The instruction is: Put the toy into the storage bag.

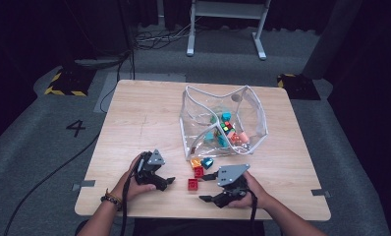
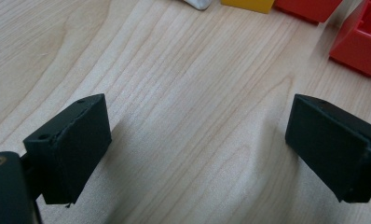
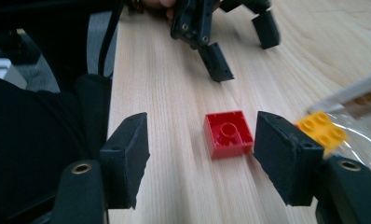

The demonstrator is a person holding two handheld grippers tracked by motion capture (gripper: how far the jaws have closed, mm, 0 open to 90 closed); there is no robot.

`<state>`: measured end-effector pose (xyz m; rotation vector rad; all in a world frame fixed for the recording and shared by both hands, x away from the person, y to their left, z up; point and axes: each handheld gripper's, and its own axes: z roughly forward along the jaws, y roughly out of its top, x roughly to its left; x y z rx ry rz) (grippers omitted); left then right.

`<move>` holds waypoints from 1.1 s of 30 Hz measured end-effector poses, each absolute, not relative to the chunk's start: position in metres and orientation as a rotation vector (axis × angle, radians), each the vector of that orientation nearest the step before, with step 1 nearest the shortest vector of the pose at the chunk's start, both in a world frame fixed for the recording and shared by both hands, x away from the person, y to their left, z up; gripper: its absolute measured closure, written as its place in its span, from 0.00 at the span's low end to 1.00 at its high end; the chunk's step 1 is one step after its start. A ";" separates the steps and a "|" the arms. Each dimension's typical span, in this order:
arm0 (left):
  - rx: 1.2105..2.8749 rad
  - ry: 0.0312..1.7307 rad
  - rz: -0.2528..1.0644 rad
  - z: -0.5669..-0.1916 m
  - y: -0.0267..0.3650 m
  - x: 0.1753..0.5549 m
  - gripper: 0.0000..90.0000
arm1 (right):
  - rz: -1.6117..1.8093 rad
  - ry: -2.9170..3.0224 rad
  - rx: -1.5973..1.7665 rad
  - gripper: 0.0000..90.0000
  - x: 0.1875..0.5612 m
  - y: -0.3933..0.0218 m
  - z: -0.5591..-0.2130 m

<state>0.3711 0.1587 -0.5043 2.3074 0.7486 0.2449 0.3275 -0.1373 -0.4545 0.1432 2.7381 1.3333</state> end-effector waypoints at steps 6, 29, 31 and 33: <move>2.308 0.749 0.244 -0.504 0.159 0.371 0.08 | 1.279 2.767 0.091 0.40 0.337 -0.108 -0.467; 2.310 0.749 0.242 -0.504 0.159 0.371 0.08 | 1.100 2.845 0.072 0.65 0.352 -0.088 -0.491; 2.309 0.749 0.242 -0.504 0.159 0.371 0.08 | 1.091 2.847 0.069 0.66 0.351 -0.088 -0.490; 2.309 0.749 0.242 -0.504 0.159 0.371 0.08 | 1.102 2.850 0.074 0.66 0.350 -0.091 -0.489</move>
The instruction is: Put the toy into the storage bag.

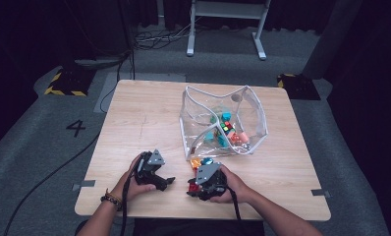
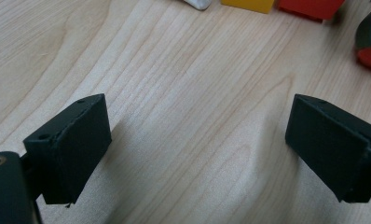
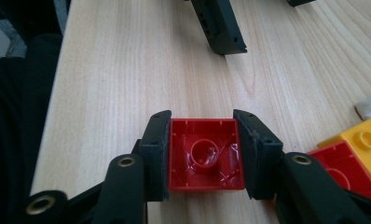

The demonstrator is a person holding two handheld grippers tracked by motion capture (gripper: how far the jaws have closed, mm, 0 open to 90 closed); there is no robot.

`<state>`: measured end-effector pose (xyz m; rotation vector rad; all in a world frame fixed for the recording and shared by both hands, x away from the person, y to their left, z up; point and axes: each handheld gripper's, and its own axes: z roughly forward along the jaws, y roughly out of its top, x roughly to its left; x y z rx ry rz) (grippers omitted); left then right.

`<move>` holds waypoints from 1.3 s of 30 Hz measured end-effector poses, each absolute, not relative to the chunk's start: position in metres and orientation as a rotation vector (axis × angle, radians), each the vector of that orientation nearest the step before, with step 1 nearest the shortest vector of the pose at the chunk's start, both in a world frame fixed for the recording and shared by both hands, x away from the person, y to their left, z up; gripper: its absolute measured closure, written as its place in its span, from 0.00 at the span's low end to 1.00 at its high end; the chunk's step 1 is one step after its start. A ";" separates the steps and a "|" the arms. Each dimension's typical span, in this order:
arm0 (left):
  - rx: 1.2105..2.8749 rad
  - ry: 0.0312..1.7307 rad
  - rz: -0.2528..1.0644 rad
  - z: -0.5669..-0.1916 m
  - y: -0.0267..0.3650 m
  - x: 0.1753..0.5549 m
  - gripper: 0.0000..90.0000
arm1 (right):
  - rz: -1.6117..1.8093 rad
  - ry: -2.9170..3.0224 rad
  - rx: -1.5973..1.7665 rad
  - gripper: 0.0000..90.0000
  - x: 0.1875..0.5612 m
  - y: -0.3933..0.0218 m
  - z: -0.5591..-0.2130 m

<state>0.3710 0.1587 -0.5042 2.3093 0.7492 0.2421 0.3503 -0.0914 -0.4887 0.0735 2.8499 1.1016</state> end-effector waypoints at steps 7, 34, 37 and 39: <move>2.310 0.749 0.242 -0.504 0.159 0.371 0.08 | 1.116 2.830 0.086 0.66 0.347 -0.115 -0.476; 2.309 0.750 0.241 -0.504 0.159 0.371 0.08 | 1.204 2.406 0.677 0.66 0.354 -0.294 -0.432; 2.309 0.750 0.241 -0.504 0.159 0.371 0.08 | 1.206 2.354 0.729 0.66 0.361 -0.308 -0.427; 2.309 0.750 0.240 -0.504 0.159 0.371 0.08 | 1.207 2.326 0.762 0.66 0.368 -0.315 -0.425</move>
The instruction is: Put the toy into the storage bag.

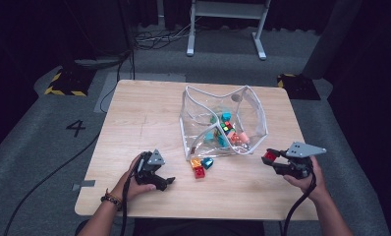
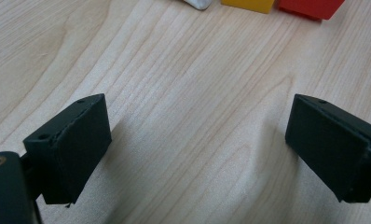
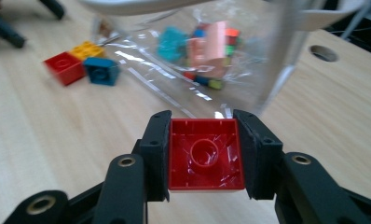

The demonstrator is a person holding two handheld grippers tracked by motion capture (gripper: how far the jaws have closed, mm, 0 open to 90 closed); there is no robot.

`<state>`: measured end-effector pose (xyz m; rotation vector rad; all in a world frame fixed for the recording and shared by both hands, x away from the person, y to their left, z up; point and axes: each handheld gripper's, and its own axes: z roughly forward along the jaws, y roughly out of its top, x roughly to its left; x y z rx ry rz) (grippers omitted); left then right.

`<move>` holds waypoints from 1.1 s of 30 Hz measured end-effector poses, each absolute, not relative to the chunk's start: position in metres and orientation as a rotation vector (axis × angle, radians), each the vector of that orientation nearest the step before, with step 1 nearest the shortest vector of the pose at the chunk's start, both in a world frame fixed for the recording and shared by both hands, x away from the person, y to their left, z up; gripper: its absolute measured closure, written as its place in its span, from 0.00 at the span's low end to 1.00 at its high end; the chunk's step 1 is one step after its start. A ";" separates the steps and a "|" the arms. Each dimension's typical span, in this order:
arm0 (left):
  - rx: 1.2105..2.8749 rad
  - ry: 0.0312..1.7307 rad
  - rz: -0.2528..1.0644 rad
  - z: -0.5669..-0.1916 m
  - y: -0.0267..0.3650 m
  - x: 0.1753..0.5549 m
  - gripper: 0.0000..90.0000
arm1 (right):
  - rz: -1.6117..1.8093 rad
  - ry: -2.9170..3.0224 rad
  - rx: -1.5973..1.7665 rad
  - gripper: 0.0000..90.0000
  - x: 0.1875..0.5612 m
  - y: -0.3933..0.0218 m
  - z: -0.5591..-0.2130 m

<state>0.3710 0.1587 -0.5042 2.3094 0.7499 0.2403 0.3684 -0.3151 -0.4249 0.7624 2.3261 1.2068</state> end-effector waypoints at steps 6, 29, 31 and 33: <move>2.309 0.750 0.241 -0.504 0.159 0.371 0.08 | 1.204 2.256 0.852 0.66 0.394 -0.332 -0.420; 2.307 0.752 0.240 -0.504 0.159 0.371 0.08 | 1.244 2.074 0.896 0.66 0.436 -0.346 -0.355; 2.309 0.750 0.241 -0.504 0.159 0.371 0.08 | 1.254 2.070 0.896 0.66 0.438 -0.345 -0.351; 2.309 0.750 0.241 -0.504 0.159 0.371 0.08 | 1.246 2.068 0.890 0.66 0.440 -0.342 -0.345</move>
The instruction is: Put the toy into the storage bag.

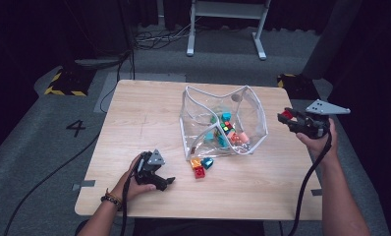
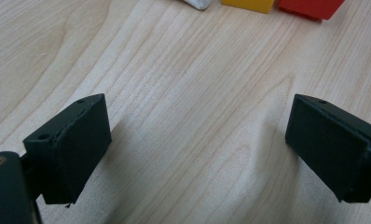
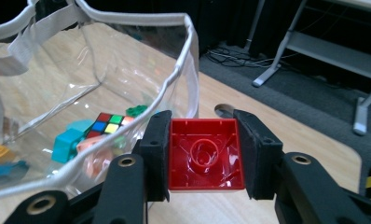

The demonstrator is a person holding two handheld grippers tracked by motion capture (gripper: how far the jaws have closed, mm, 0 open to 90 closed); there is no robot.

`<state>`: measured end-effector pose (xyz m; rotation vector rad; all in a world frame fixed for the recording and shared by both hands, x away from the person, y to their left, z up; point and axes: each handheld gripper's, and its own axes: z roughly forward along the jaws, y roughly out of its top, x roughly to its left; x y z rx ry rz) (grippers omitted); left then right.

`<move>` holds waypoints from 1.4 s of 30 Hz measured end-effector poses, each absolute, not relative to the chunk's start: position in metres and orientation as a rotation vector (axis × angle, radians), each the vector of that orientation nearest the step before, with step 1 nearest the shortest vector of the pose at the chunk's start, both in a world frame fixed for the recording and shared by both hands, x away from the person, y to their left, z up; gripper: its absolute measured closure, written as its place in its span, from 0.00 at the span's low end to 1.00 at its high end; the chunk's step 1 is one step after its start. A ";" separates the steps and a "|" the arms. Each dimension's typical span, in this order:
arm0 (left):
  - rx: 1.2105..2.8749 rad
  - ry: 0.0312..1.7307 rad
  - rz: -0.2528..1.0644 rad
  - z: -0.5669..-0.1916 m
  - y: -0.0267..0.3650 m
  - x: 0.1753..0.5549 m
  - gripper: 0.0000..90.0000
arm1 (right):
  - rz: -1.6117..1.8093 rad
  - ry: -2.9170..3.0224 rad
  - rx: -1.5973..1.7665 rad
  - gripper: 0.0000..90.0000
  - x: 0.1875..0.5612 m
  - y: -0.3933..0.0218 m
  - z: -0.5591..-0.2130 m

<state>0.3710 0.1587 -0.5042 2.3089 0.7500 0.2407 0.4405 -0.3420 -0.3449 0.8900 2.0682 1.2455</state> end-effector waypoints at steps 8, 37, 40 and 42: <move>2.309 0.750 0.240 -0.504 0.159 0.371 0.08 | 1.277 2.070 0.822 0.66 0.447 -0.320 -0.321; 2.309 0.750 0.241 -0.504 0.159 0.371 0.08 | 1.236 2.261 0.594 0.66 0.456 -0.238 -0.305; 2.307 0.751 0.240 -0.504 0.159 0.371 0.08 | 1.190 2.295 0.571 0.66 0.461 -0.231 -0.308; 2.309 0.750 0.241 -0.504 0.159 0.371 0.08 | 1.172 2.313 0.564 0.66 0.465 -0.227 -0.310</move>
